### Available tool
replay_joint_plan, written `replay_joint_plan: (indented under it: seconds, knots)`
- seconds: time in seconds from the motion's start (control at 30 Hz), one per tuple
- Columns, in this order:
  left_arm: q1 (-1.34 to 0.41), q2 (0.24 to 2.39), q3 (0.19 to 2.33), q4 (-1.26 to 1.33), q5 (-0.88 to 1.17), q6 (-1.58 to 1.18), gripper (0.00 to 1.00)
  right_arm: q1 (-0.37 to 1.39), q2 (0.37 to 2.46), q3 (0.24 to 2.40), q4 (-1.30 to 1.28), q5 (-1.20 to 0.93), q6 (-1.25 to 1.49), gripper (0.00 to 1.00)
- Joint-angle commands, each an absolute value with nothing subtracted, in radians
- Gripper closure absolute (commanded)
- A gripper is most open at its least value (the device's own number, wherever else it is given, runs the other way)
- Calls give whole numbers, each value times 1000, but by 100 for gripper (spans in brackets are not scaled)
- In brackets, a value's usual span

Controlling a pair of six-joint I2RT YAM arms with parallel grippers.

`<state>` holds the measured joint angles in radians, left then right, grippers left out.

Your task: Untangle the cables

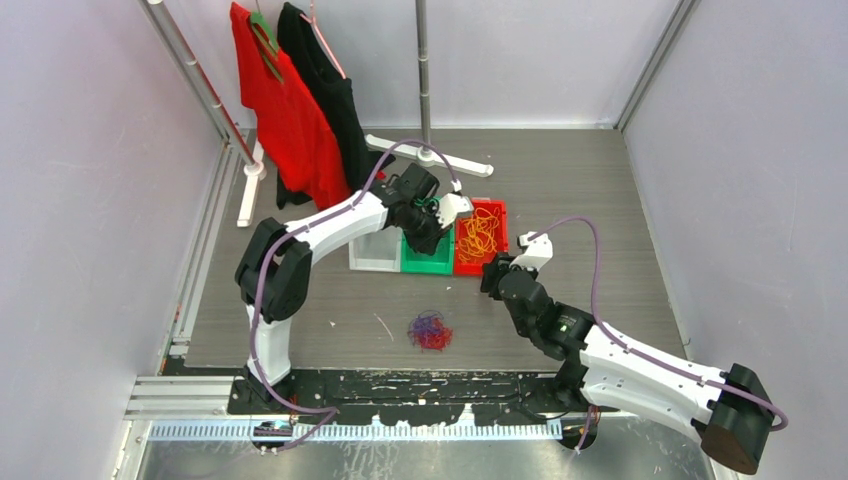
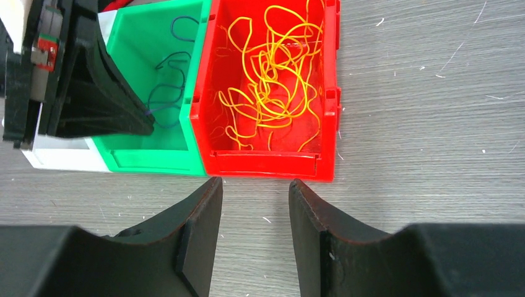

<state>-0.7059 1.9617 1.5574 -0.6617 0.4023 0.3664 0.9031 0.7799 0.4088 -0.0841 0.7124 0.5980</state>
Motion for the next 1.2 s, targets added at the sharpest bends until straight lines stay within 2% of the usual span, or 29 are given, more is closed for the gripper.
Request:
replay_joint_plan:
  seconds: [0.0, 0.17, 0.23, 0.27, 0.37, 0.43, 0.53, 0.6, 0.73, 0.97, 1.17]
  knots:
    - [-684, 1968, 1545, -479, 247, 384, 100, 899, 790, 407, -27, 717, 626, 51]
    - [-681, 2037, 1531, -428, 225, 365, 100, 899, 802, 403, -16, 701, 627, 51]
    - [-682, 2049, 1529, -440, 243, 349, 97, 898, 803, 406, -10, 667, 602, 48]
    - [-682, 2048, 1529, -451, 253, 343, 89, 898, 804, 408, -13, 652, 595, 46]
    - [-680, 2009, 1534, -537, 296, 353, 50, 899, 806, 406, 3, 573, 543, 41]
    - [-677, 1958, 1544, -618, 346, 361, 29, 899, 812, 405, 21, 499, 515, 39]
    - [-667, 1872, 1552, -715, 428, 349, 10, 899, 834, 414, 38, 345, 485, 37]
    - [-665, 1819, 1559, -781, 481, 339, 3, 899, 866, 428, 38, 231, 477, 37]
    - [-666, 1728, 1579, -918, 574, 299, 0, 900, 928, 430, 63, 131, 521, 38]
    - [-651, 1566, 1489, -961, 589, 273, 3, 900, 955, 423, 103, 275, 547, 42]
    - [-593, 1454, 1375, -1014, 648, 317, 19, 912, 981, 449, 122, 138, 521, 45]
